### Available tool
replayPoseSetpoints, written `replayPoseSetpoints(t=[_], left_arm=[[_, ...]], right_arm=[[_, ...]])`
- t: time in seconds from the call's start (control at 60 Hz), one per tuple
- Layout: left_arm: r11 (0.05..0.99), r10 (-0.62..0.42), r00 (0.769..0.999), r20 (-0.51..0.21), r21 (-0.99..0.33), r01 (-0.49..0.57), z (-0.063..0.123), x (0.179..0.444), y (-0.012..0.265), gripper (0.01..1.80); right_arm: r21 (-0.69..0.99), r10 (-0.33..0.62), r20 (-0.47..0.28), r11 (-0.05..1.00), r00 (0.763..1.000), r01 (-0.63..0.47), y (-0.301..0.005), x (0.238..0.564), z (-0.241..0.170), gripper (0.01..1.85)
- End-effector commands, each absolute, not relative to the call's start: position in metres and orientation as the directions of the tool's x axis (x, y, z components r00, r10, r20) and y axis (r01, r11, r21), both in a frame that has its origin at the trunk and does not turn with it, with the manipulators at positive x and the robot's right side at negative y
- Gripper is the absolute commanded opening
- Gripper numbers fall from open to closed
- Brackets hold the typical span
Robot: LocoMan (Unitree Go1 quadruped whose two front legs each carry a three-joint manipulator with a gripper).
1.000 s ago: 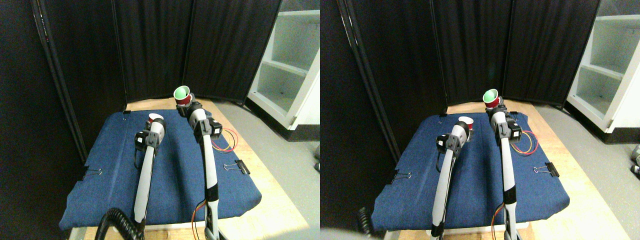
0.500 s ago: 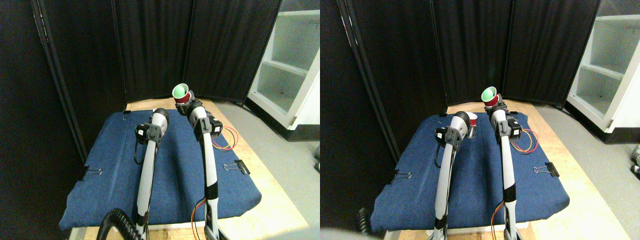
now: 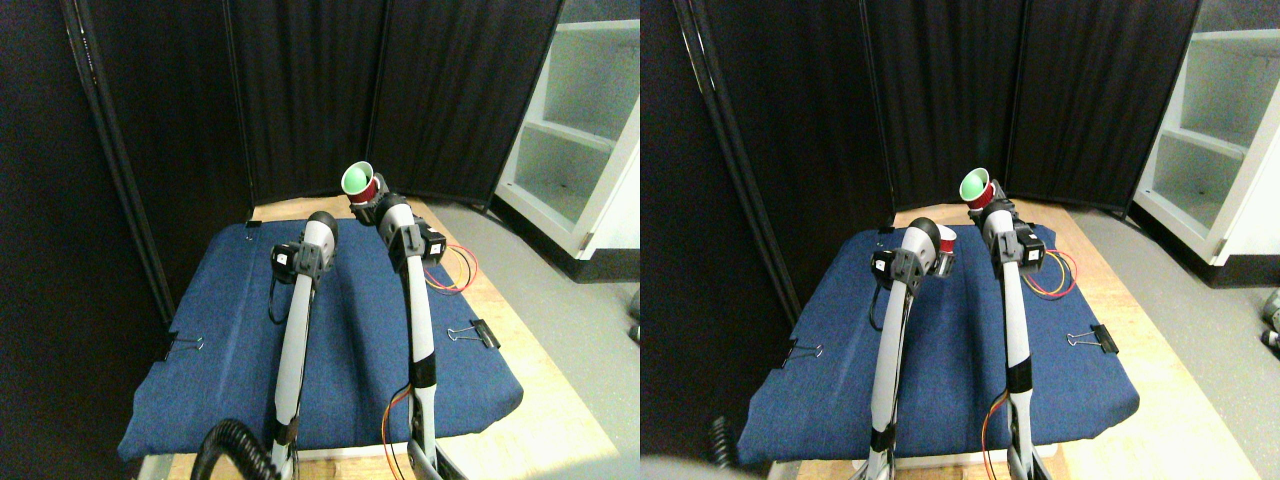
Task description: Pour (bimanual)
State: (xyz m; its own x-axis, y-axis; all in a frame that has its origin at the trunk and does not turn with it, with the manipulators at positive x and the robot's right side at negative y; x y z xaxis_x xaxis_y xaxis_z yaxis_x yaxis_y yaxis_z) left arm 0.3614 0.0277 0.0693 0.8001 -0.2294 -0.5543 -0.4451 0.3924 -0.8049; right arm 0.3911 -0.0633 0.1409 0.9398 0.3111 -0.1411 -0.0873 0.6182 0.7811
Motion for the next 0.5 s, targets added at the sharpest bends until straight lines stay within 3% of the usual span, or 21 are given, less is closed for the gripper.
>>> replayPoseSetpoints(t=[0.017, 0.217, 0.5], left_arm=[[0.390, -0.247, 0.799, -0.548, -0.811, -0.436, 0.0686, 0.3656, 0.0264, 0.01], [0.400, -0.250, 0.797, -0.549, -0.808, -0.431, 0.0692, 0.3666, 0.0266, 0.01], [0.427, -0.279, 0.794, -0.541, -0.810, -0.402, 0.0766, 0.3675, 0.0284, 0.01]], right_arm=[[0.778, 0.325, -0.128, 0.619, 0.937, -0.109, -0.0602, 0.3929, 0.1428, 0.02], [0.743, 0.369, -0.130, 0.651, 0.920, -0.156, -0.0601, 0.3959, 0.1390, 0.01], [0.724, 0.366, -0.127, 0.669, 0.922, -0.166, -0.0627, 0.4026, 0.1329, 0.01]])
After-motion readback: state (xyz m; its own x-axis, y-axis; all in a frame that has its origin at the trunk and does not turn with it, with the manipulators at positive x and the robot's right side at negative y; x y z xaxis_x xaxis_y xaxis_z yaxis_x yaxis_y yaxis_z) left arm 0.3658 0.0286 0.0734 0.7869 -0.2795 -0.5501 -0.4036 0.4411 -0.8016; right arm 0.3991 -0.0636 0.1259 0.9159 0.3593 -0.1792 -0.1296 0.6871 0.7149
